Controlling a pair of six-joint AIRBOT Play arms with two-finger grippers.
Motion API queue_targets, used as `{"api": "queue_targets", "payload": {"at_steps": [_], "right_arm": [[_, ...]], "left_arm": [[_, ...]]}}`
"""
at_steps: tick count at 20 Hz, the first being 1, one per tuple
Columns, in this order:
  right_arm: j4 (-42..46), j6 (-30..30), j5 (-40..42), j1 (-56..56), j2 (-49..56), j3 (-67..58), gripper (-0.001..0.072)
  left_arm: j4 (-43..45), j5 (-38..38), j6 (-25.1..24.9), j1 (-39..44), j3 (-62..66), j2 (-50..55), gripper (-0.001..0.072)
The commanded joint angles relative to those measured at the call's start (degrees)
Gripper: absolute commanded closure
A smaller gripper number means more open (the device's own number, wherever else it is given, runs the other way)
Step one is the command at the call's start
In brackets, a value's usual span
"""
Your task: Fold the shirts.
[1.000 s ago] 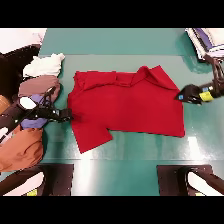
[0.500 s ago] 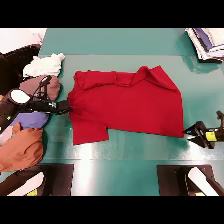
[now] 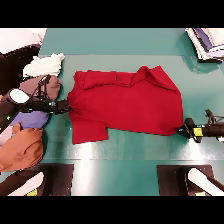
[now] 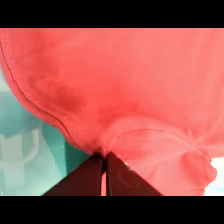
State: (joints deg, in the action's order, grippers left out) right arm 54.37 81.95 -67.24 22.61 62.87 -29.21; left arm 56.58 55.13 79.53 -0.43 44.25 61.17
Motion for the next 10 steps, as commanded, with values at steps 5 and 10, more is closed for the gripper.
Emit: {"api": "queue_targets", "payload": {"at_steps": [5, 10], "right_arm": [[0.17, -0.13, -1.99, -12.44, -9.70, -21.68, 0.0694], [1.53, -0.11, 0.13, -12.63, -21.42, -49.24, 0.0694]], "left_arm": [[4.63, 3.21, 3.04, -0.04, 10.86, -12.76, 0.0687], [4.70, 4.98, 3.10, -0.02, 38.29, -21.33, 0.0687]]}}
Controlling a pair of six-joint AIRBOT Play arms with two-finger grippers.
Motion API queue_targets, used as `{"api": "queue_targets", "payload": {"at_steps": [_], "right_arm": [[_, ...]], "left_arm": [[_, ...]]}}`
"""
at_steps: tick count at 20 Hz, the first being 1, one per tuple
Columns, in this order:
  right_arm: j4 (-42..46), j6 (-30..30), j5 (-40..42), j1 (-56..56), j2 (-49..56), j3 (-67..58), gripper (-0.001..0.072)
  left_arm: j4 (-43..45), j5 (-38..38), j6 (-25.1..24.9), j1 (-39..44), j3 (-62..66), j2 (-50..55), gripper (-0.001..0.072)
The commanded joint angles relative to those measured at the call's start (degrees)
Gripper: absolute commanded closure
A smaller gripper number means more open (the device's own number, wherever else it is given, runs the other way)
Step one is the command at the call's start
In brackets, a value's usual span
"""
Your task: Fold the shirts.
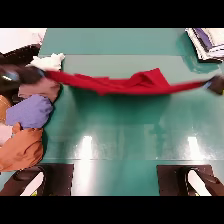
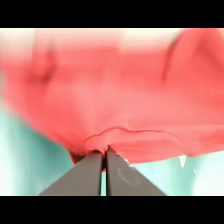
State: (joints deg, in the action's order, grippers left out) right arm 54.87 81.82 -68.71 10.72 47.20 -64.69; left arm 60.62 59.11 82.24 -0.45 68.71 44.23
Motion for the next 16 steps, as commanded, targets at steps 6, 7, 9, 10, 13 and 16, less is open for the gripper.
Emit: {"api": "queue_targets", "payload": {"at_steps": [6, 7, 9, 10, 13, 16], "right_arm": [[12.00, 1.86, -0.96, -0.70, -8.83, -40.22, 0.0694], [14.01, 2.54, -3.41, -0.70, -7.82, -43.65, 0.0695], [16.11, 3.26, -9.29, -0.70, -4.61, -50.29, 0.0695], [16.33, 3.26, -11.96, -0.70, -2.64, -53.00, 0.0695], [16.17, 4.33, -18.64, -0.72, 4.24, -56.22, 0.0695], [15.21, 4.31, -21.35, -0.76, 10.14, -48.94, 0.0695]], "left_arm": [[0.63, 0.94, 0.46, 0.00, 44.68, -4.46, 0.0687], [0.63, 0.28, 0.46, 0.00, 47.30, -4.46, 0.0687], [0.70, -0.11, 0.46, 0.00, 49.72, -4.46, 0.0687], [1.09, 0.44, 0.46, 0.00, 49.48, -4.20, 0.0687], [4.00, 6.29, 2.14, 0.00, 46.14, -0.28, 0.0687], [3.82, 11.93, 2.25, 0.00, 38.29, 6.21, 0.0686]]}}
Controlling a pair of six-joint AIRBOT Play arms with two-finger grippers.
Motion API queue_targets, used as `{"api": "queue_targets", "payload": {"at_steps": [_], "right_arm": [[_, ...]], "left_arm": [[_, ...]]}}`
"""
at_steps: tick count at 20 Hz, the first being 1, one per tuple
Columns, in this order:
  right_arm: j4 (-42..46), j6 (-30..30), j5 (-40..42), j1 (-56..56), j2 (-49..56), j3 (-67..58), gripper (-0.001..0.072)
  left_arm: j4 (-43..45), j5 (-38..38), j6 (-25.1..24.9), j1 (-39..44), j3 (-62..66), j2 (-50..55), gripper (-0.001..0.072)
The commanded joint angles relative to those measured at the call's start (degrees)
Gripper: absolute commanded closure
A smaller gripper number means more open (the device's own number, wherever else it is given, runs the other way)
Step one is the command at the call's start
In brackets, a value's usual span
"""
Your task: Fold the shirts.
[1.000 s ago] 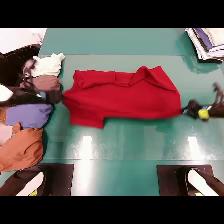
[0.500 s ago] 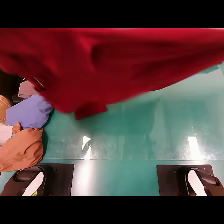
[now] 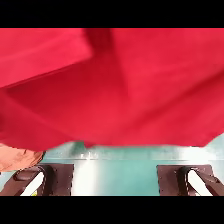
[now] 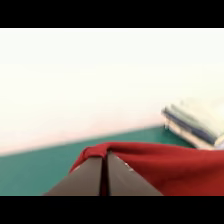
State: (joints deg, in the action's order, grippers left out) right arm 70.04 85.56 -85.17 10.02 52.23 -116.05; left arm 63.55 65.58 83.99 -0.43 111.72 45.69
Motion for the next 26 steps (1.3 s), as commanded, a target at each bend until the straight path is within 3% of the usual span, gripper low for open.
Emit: {"api": "queue_targets", "payload": {"at_steps": [1, 6, 9, 13, 16, 18, 22, 26], "right_arm": [[0.11, 0.57, -5.62, -0.20, 7.58, 5.79, 0.0695], [0.31, 0.52, -5.42, -3.80, 21.31, 20.81, 0.0695], [0.50, 0.52, 1.40, -6.05, 31.04, 25.46, 0.0695], [-1.88, 0.52, 11.41, -6.82, 42.88, 19.69, 0.0695], [-2.99, 0.50, 14.40, -6.86, 47.28, 12.85, 0.0695], [-2.89, -0.26, 13.57, -6.86, 47.82, 11.04, 0.0695], [1.29, -1.55, 9.55, -7.98, 46.21, 15.91, 0.0695], [1.90, -1.57, 14.75, -9.77, 42.10, 29.88, 0.0695]], "left_arm": [[0.83, 6.88, 0.48, -0.02, -8.04, 7.52, 0.0686], [0.66, 7.08, -0.46, -0.02, -22.45, 23.71, 0.0686], [0.61, 2.12, -0.46, -0.02, -23.76, 35.78, 0.0686], [-0.11, -12.63, -1.97, -0.04, -21.35, 45.81, 0.0686], [-0.11, -17.88, -1.97, -0.04, -17.05, 47.78, 0.0686], [-0.04, -16.24, -2.36, -0.04, -16.15, 47.69, 0.0686], [1.40, -2.29, -5.07, -0.02, -18.88, 47.69, 0.0686], [1.33, -2.47, -6.03, -0.02, -28.17, 47.69, 0.0686]]}}
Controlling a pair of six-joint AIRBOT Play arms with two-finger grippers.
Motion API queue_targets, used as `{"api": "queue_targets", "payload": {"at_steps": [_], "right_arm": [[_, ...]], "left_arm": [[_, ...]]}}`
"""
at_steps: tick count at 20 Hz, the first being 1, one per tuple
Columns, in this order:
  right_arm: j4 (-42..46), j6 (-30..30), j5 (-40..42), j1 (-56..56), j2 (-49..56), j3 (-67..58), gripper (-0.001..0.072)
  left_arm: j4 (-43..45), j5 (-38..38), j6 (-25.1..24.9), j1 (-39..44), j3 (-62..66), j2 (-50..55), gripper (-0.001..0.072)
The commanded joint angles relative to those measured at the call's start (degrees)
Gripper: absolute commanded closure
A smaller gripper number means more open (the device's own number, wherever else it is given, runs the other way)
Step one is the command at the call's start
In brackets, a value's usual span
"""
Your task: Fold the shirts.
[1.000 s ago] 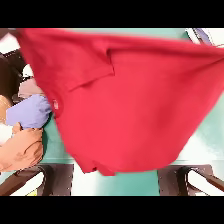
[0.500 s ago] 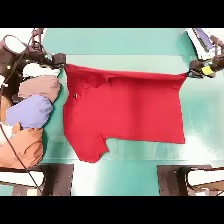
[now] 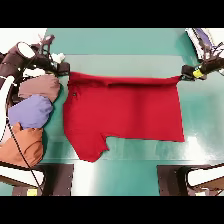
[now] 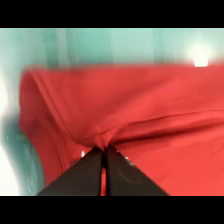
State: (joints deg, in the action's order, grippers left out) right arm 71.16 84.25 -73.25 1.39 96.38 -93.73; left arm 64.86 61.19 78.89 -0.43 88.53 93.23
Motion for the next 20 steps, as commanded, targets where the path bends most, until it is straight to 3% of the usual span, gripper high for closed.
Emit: {"api": "queue_targets", "payload": {"at_steps": [1, 3, 4, 5, 6, 11, 15, 20], "right_arm": [[0.74, -0.26, 4.00, -1.55, -2.69, 10.12, 0.0694], [-1.07, -0.22, 5.27, -1.90, -3.54, 13.90, 0.0688], [-2.89, -0.22, 5.25, -1.84, -3.63, 14.64, 0.0552], [-5.25, -0.22, 4.66, -1.31, -3.65, 14.78, 0.0282], [-7.32, -0.22, 3.19, -0.66, -3.72, 14.34, 0.0243], [-6.54, -0.37, -5.86, 2.27, -12.28, 16.00, 0.0243], [-6.71, -0.37, -5.16, 4.46, -24.35, 25.38, 0.0243], [-7.10, -0.37, -3.17, 5.84, -32.20, 31.17, 0.0254]], "left_arm": [[0.04, 1.22, -0.92, -0.02, -7.26, 0.17, 0.0686], [0.22, 0.74, -0.26, -0.04, -10.23, 0.20, 0.0683], [1.01, 0.96, 1.36, -0.04, -10.62, 0.20, 0.0491], [1.49, 1.51, 2.78, -0.13, -10.49, 0.04, 0.0149], [1.46, 3.91, 3.91, -0.59, -9.70, -0.09, 0.0107], [6.99, 14.36, 3.19, -2.95, -13.64, -11.02, 0.0106], [6.29, 13.27, 5.20, -2.89, -35.15, -27.17, 0.0106], [-3.76, 9.86, 6.36, -2.89, -58.12, -39.10, 0.0106]]}}
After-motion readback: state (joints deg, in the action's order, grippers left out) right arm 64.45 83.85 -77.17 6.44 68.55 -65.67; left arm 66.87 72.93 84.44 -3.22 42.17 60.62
